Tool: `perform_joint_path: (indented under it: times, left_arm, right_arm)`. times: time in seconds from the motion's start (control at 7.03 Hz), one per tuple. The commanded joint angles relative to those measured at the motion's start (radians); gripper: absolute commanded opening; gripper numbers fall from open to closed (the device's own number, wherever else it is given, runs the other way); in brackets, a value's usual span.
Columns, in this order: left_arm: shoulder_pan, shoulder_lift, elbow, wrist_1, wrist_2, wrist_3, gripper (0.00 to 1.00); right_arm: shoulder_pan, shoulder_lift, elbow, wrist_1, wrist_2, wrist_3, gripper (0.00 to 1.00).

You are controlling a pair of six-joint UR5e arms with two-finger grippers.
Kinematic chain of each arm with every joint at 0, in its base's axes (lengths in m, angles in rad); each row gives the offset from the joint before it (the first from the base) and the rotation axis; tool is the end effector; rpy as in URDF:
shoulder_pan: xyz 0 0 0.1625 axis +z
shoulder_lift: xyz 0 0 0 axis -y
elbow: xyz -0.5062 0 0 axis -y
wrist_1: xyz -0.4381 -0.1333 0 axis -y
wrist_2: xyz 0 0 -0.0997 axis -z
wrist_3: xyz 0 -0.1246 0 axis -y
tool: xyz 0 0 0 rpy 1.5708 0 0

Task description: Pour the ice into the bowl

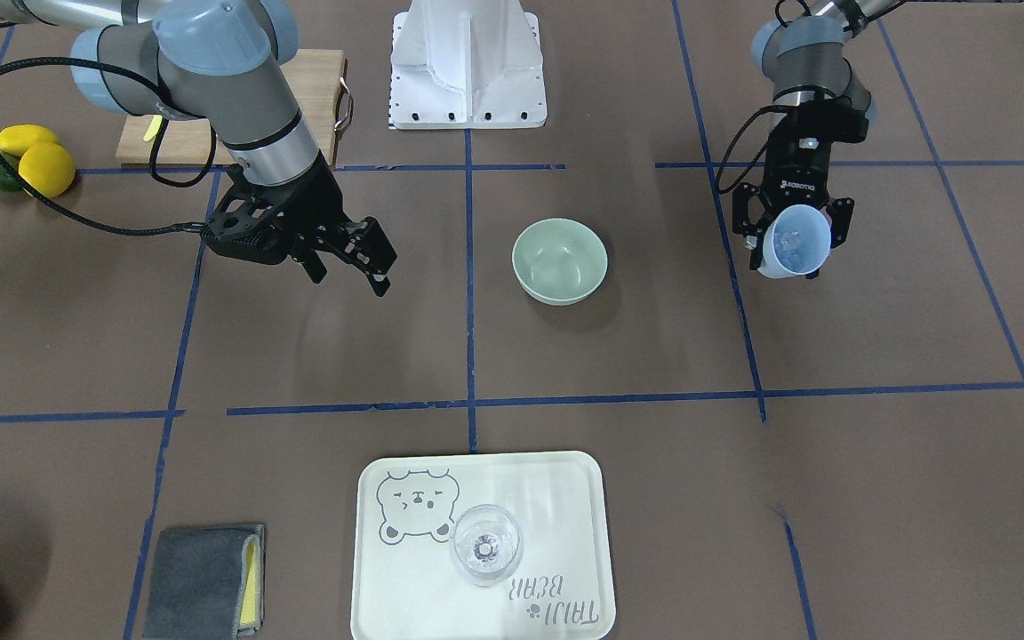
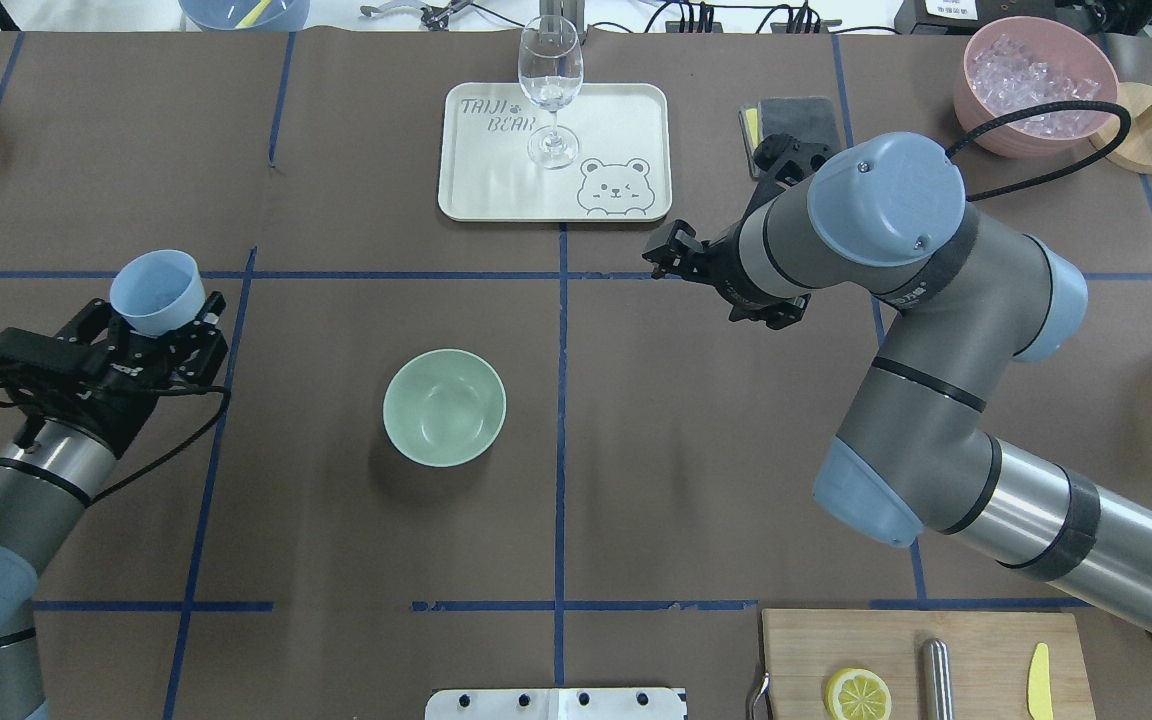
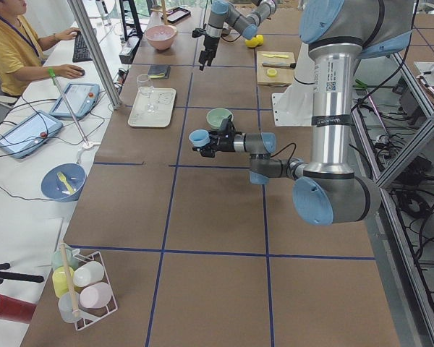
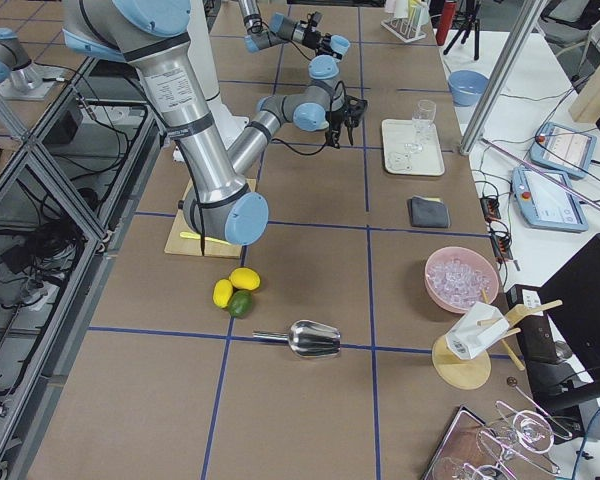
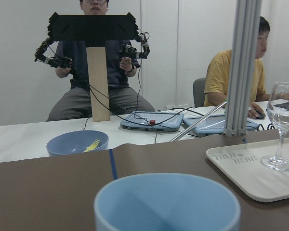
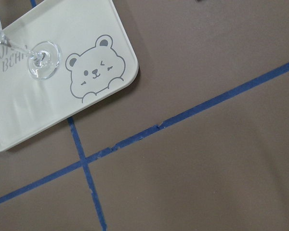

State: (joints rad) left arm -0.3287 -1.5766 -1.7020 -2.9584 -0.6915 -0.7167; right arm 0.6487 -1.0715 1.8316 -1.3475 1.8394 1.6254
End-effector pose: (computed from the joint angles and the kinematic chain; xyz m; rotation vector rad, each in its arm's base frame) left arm 0.4190 -0.3852 0.5129 1.3410 0.7708 -0.2529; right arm -0.5093 -0.5119 0.2886 0.0509 -1.0181 0.5103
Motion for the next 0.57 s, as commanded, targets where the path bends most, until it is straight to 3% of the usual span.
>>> perform_joint_path:
  times: [0.0, 0.43]
  left_arm:
    - [0.019, -0.1, -0.022, 0.164, -0.026, 0.049, 0.0]
    - [0.068, -0.138, -0.061, 0.269, -0.029, 0.575, 0.0]
  right_arm:
    - [0.014, -0.016, 0.0, -0.001, -0.002, -0.001, 1.0]
    - [0.031, -0.031, -0.003, -0.001, -0.002, -0.005, 1.0]
